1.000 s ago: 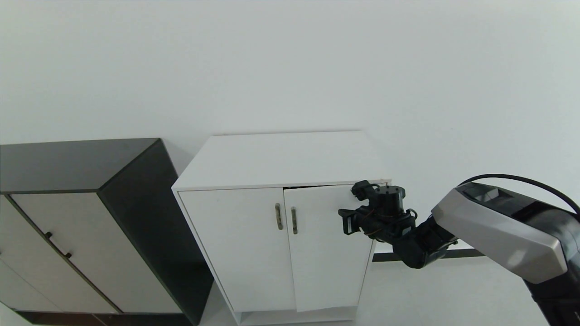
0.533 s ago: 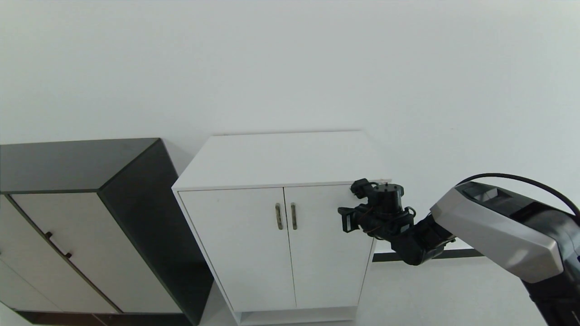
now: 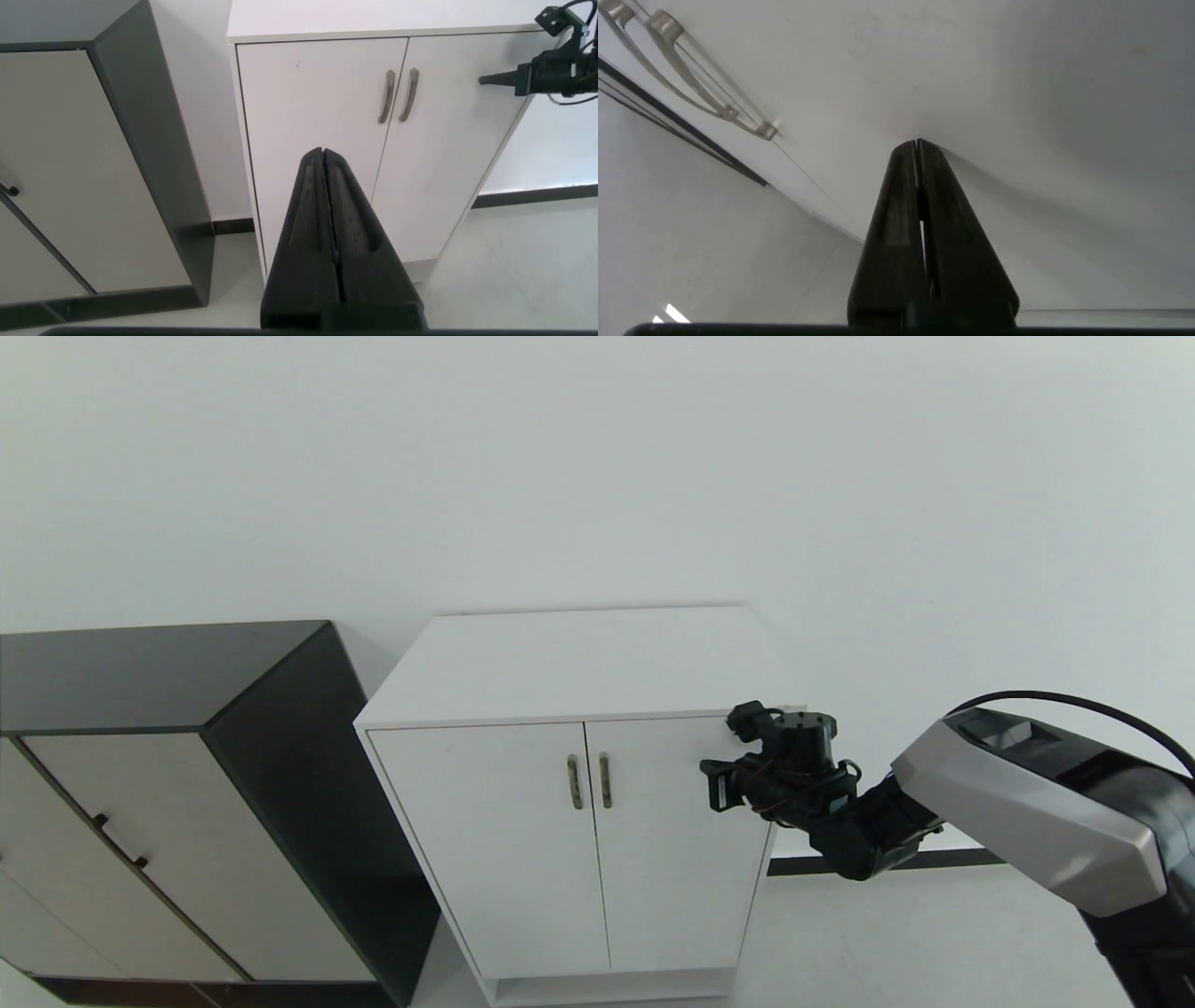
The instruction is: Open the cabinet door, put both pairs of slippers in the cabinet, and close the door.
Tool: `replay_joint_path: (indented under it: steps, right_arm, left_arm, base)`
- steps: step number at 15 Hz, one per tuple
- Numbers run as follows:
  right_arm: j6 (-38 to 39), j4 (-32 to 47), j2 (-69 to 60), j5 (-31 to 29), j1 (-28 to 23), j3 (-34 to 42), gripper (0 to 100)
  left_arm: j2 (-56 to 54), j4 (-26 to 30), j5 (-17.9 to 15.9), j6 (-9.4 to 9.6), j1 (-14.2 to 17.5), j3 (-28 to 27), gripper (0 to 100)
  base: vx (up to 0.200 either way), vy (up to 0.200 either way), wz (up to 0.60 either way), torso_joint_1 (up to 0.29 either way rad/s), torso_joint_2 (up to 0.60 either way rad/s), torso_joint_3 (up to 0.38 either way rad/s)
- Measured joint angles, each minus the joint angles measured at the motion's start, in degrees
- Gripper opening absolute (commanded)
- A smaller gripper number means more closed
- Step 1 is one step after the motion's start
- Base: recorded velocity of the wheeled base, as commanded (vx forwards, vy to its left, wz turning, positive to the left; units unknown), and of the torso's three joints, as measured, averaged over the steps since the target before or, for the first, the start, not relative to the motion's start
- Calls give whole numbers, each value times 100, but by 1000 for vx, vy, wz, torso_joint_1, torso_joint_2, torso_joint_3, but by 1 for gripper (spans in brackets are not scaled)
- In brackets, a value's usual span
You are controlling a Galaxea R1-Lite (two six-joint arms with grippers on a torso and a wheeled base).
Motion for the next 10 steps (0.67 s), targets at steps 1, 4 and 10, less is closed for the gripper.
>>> replay_joint_path:
  steps: [1, 4, 10]
  right_arm:
    - [0, -7, -60, -2, -7, 79, 0]
    - [2, -16, -636, -148, -21, 859, 0]
    - [-24, -752, -2503, -651, -189, 3526, 0]
  left_arm:
    - [0, 0, 0, 0, 0, 0, 0]
    - [0, -2, 0, 0, 0, 0, 0]
    - [0, 0, -5, 0, 0, 0, 0]
  base:
    - [0, 0, 0, 0, 0, 0]
    - [0, 0, 0, 0, 0, 0]
    - [0, 0, 0, 0, 0, 0]
